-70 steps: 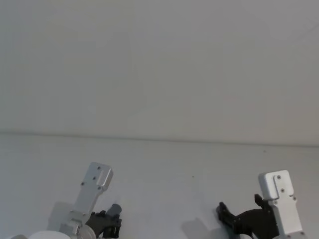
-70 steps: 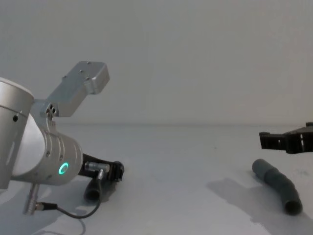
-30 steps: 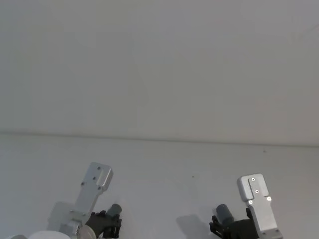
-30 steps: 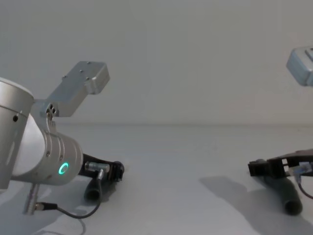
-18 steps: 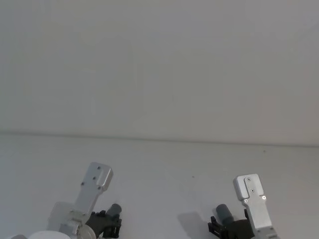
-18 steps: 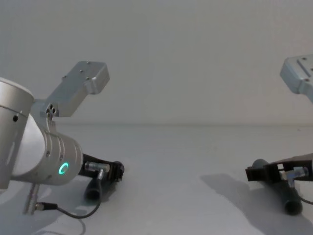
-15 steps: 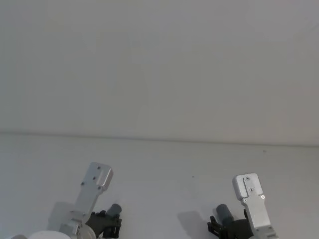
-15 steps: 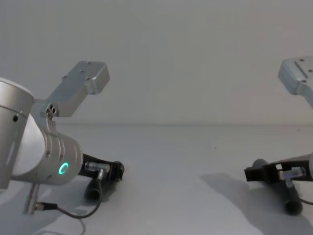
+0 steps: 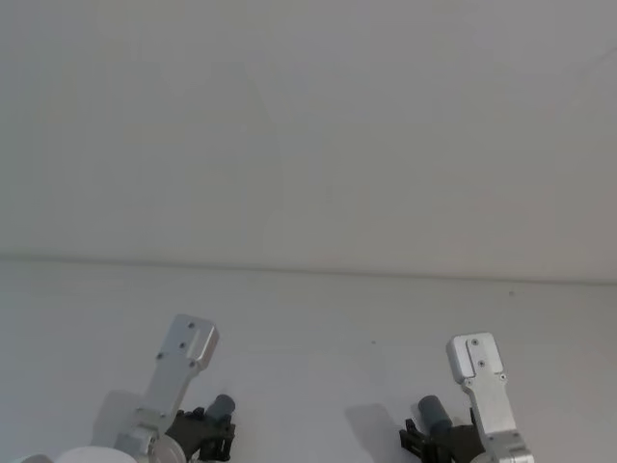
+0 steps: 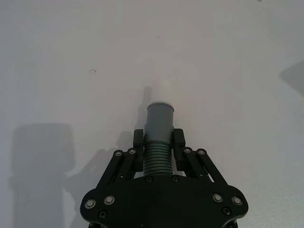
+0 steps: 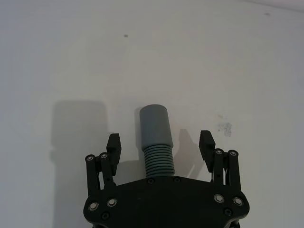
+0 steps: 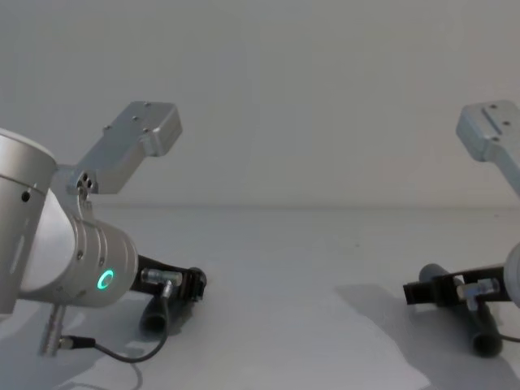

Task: Use both hands to pick up one end of the pipe from the table, align the ends, and insert them.

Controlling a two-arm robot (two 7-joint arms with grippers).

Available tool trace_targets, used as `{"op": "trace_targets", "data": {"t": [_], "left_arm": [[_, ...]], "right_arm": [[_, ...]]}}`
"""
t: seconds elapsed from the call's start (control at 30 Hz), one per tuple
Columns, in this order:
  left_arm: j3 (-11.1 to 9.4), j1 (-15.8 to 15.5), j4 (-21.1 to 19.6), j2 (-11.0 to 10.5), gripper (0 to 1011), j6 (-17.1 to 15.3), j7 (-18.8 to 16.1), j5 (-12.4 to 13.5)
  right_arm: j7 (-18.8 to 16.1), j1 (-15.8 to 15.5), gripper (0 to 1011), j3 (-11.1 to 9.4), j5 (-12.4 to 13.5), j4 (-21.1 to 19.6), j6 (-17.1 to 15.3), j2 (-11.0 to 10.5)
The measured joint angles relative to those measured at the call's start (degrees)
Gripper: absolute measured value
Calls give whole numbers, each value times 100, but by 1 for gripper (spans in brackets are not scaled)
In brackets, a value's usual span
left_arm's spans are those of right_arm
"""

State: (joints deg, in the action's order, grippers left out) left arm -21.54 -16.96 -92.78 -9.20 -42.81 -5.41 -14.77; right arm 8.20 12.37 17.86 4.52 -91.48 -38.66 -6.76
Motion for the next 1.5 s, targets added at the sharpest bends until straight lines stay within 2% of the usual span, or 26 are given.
{"op": "trace_targets", "data": {"t": [0.07,0.3,0.43,0.47,0.57,0.6,0.7,0.77,0.83,1.03,1.3,1.5], "left_arm": [[0,0,0,0,327,0,0,0],[0,0,0,0,327,0,0,0],[0,0,0,0,327,0,0,0],[0,0,0,0,327,0,0,0],[0,0,0,0,327,0,0,0],[0,0,0,0,327,0,0,0],[0,0,0,0,327,0,0,0],[0,0,0,0,327,0,0,0],[0,0,0,0,327,0,0,0],[0,0,0,0,327,0,0,0],[0,0,1,-1,327,0,3,1],[-53,-62,20,-84,327,0,126,24]], "right_arm": [[7,13,1001,-16,0,19,-35,26],[17,40,861,-51,4,58,-102,81],[22,49,748,-65,7,71,-121,100],[24,52,690,-69,8,77,-129,106],[26,56,633,-73,10,82,-141,114],[27,59,568,-76,11,85,-148,120],[29,63,466,-81,13,89,-154,126],[30,65,432,-83,14,92,-157,130],[32,67,349,-86,15,95,-161,135],[37,70,297,-91,18,98,-170,143],[37,75,292,-95,19,102,-179,148],[37,75,292,-96,19,106,-182,151]]}}
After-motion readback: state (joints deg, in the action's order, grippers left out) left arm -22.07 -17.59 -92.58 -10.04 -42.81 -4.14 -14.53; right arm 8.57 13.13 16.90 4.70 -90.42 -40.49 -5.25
